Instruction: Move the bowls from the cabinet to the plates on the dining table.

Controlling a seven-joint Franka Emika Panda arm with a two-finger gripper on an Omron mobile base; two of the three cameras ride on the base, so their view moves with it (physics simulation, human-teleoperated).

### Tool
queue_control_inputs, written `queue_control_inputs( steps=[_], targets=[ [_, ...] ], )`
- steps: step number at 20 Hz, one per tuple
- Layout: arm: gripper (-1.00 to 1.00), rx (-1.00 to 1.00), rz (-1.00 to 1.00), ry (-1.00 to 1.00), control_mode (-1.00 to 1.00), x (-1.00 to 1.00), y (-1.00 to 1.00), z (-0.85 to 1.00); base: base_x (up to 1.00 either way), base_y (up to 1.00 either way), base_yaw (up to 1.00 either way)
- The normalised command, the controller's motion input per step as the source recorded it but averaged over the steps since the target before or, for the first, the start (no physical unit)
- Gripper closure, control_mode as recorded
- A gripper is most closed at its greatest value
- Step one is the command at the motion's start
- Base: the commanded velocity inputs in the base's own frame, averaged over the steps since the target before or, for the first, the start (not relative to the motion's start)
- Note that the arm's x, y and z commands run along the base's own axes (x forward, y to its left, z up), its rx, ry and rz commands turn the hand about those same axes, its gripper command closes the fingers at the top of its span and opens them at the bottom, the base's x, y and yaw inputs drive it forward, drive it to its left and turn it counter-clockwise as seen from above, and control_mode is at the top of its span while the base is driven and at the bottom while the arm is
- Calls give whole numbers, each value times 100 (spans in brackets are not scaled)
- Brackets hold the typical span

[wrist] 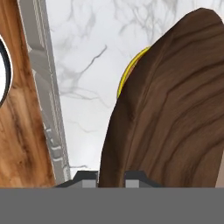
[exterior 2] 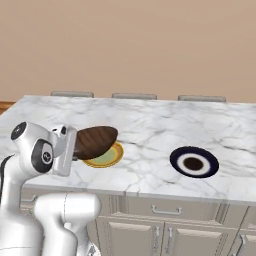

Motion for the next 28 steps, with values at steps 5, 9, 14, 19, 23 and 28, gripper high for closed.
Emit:
queue_control_inputs(
  steps=[5, 9, 14, 19, 23, 28],
  targets=[
    [100, 0, 0, -5, -100, 24, 0, -39, 0, 0, 0],
    [100, 1, 0, -5, -100, 21, 0, -28, 0, 0, 0],
    [100, 3, 0, -5, -100, 22, 0, -19, 0, 0, 0],
    [100, 7, 0, -5, -100, 8, 6, -13, 0, 0, 0],
    [100, 16, 0, -2, -100, 0, 9, -2, 0, 0, 0],
    [100, 20, 0, 0, -100, 0, 2, -14, 0, 0, 0]
  ],
)
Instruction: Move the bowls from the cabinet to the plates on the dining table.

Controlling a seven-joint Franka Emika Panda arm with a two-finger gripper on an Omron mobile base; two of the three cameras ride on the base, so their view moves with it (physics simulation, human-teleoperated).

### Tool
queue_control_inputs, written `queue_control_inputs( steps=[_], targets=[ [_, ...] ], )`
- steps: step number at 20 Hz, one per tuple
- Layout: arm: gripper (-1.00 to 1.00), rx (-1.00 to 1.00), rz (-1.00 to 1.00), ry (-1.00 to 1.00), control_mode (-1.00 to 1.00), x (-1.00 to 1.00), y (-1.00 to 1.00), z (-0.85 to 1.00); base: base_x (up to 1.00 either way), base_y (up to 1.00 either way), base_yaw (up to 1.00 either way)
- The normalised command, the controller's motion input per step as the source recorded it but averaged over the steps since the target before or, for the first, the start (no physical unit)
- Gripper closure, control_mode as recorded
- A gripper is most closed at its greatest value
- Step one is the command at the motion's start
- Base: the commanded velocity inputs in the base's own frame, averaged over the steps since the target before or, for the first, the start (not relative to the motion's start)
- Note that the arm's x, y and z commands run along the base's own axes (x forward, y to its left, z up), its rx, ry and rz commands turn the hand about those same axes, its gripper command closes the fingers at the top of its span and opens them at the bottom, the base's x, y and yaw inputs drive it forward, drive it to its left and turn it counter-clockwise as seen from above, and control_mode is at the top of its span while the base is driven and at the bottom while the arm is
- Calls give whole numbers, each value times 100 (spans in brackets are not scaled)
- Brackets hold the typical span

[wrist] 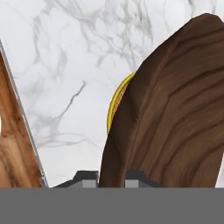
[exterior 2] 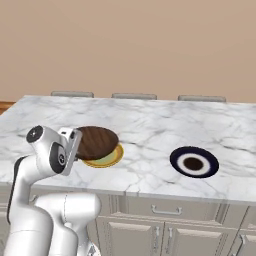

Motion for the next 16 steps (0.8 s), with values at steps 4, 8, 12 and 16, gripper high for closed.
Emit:
queue_control_inputs(
  steps=[4, 8, 12, 16],
  targets=[
    [100, 6, 0, 0, -100, -5, 0, -28, 0, 0, 0],
    [100, 0, 0, 0, -100, 0, 0, -37, 0, 0, 0],
    [100, -6, 0, 0, -100, 8, 0, -43, 0, 0, 0],
    [100, -13, 0, -1, -100, 37, -3, -38, 0, 0, 0]
  ],
)
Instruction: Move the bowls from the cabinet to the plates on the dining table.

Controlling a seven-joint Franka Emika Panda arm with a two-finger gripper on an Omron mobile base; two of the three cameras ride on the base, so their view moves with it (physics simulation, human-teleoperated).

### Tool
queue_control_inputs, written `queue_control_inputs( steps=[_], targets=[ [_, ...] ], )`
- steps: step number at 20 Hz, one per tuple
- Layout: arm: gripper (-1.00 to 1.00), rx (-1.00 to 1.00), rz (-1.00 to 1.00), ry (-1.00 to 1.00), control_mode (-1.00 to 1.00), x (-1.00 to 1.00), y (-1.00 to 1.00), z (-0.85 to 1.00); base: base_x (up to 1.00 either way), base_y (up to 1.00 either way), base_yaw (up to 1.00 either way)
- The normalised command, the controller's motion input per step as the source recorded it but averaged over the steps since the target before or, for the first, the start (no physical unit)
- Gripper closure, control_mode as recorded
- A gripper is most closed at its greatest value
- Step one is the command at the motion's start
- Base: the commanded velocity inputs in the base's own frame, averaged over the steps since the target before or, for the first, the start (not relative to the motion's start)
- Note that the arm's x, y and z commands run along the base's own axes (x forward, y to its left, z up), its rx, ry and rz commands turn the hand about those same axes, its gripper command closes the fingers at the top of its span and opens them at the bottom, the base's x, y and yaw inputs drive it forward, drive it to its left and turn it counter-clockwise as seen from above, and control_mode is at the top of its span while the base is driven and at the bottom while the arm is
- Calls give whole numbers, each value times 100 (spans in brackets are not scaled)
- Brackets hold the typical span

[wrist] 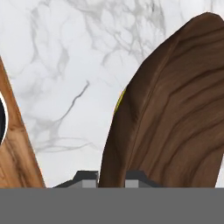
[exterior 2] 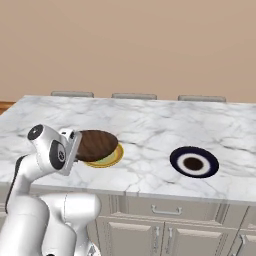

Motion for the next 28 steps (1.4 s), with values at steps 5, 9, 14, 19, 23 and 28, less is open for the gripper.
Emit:
queue_control_inputs(
  steps=[5, 9, 14, 19, 23, 28],
  targets=[
    [100, -12, 0, -2, -100, 39, -6, -39, 0, 0, 0],
    [100, -1, 0, -2, -100, 3, -3, -35, 0, 0, 0],
    [100, 0, 0, -4, -100, 0, -19, -36, 0, 0, 0],
    [100, -1, 0, -5, -100, 0, -34, -32, 0, 0, 0],
    [100, 0, 0, -3, -100, 4, -31, -33, 0, 0, 0],
    [100, 0, 0, -1, -100, 3, -13, -42, 0, 0, 0]
  ],
)
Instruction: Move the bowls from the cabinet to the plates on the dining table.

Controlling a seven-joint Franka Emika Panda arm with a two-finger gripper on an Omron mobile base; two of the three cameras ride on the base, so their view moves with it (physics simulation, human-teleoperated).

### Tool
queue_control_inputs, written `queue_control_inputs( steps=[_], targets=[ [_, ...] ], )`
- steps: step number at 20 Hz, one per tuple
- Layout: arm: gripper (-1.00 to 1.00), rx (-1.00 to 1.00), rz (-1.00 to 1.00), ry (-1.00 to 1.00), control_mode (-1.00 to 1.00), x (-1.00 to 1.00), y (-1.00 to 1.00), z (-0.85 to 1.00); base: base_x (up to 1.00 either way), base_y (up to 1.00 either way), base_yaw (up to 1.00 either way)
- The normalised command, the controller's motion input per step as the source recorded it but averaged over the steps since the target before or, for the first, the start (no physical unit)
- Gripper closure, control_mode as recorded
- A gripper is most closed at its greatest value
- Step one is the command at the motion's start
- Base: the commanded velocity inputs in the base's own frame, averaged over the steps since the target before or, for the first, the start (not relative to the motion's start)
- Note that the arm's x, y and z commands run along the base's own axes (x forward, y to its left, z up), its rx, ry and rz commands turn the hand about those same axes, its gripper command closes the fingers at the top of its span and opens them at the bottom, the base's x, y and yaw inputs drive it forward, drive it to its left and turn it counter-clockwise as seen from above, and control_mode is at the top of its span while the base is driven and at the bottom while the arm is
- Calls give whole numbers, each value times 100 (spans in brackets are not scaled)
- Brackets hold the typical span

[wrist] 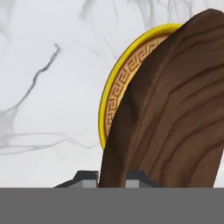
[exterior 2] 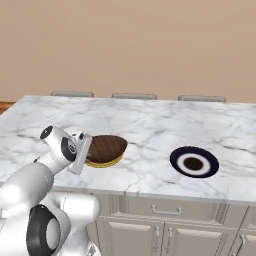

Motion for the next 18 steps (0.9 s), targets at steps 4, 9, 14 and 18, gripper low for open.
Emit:
queue_control_inputs(
  steps=[4, 9, 14, 18],
  targets=[
    [100, 0, 0, 0, -100, 16, 0, -47, 0, 0, 0],
    [100, 0, 0, 0, -100, 25, 0, -44, 0, 0, 0],
    [100, 0, 0, 0, -100, 16, 0, -38, 0, 0, 0],
    [-100, 1, 0, -3, -100, -11, 2, -13, 0, 0, 0]
  ],
)
